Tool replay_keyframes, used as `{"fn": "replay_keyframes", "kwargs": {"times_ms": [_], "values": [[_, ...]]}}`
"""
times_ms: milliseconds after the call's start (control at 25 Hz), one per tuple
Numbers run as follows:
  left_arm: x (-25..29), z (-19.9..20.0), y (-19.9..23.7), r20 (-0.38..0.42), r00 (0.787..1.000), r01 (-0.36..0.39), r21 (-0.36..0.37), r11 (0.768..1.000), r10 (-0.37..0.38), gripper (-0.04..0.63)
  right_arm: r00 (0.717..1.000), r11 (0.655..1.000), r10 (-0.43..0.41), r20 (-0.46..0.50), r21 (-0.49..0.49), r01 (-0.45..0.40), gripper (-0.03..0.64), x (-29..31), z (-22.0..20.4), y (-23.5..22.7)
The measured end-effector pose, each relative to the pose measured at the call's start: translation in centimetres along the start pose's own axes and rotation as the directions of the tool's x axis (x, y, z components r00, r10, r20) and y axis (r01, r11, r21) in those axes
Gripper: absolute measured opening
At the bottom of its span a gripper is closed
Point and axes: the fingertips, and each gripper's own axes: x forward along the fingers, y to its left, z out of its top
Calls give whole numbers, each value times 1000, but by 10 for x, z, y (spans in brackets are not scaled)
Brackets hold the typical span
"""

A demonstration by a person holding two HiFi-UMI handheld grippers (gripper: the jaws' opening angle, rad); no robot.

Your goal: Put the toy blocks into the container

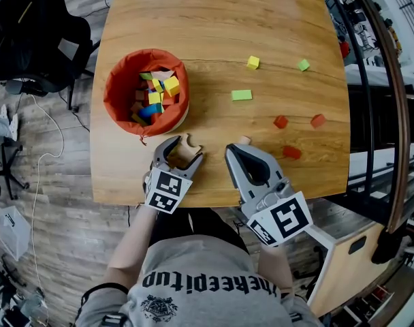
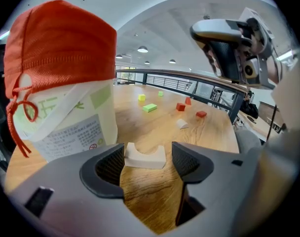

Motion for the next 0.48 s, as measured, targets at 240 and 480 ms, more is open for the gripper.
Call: {"fn": "replay_keyframes", "kwargs": {"times_ms": [240, 480], "values": [[5, -7, 1, -19, 1000, -5, -19, 1000, 5, 301, 1000, 1000, -8, -2, 3, 8, 11, -3, -3, -3], [7, -13, 4, -36, 999, -29, -39, 999, 28, 299, 1000, 1000, -14, -8, 4, 14, 11, -5, -5, -4]]}}
